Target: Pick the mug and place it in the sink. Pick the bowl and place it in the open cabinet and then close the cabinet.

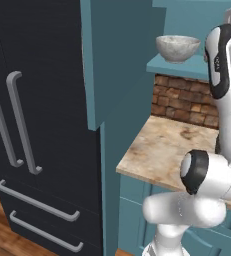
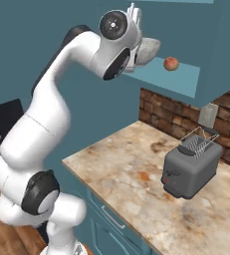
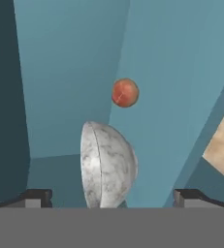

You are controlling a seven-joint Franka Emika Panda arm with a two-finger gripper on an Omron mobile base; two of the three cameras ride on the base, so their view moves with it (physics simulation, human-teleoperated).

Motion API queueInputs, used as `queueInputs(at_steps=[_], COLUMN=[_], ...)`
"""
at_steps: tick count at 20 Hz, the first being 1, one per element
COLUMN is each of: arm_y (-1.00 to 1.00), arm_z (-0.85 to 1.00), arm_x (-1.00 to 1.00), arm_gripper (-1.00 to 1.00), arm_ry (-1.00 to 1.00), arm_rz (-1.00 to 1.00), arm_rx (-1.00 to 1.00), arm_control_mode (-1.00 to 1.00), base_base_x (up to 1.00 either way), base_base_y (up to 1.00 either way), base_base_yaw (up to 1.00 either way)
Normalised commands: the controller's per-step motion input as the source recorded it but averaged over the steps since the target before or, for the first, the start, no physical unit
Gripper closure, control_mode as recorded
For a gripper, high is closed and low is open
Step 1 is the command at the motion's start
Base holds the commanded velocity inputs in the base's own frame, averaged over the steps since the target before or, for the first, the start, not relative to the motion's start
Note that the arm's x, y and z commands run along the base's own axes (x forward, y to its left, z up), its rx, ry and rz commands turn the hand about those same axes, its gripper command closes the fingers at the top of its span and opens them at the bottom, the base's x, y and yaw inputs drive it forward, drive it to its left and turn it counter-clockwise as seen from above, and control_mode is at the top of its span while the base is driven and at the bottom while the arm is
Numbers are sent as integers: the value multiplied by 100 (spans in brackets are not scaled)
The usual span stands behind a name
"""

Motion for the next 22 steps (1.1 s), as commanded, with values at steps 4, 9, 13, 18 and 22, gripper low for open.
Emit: queueInputs(at_steps=[4,9,13,18,22], arm_y=[11,66,72,89,48], arm_z=[-5,-6,-2,-2,5], arm_x=[-100,-100,-58,-77,-100], arm_gripper=[-100,-100,-100,-100,-100], arm_ry=[-41,-21,0,-2,2], arm_rz=[-11,-3,0,-2,-8], arm_rx=[0,0,2,3,0], arm_control_mode=[-100,-100,-100,-100,-100], base_base_x=[0,0,0,0,0], base_base_y=[0,0,0,0,0], base_base_yaw=[0,0,0,0,0])
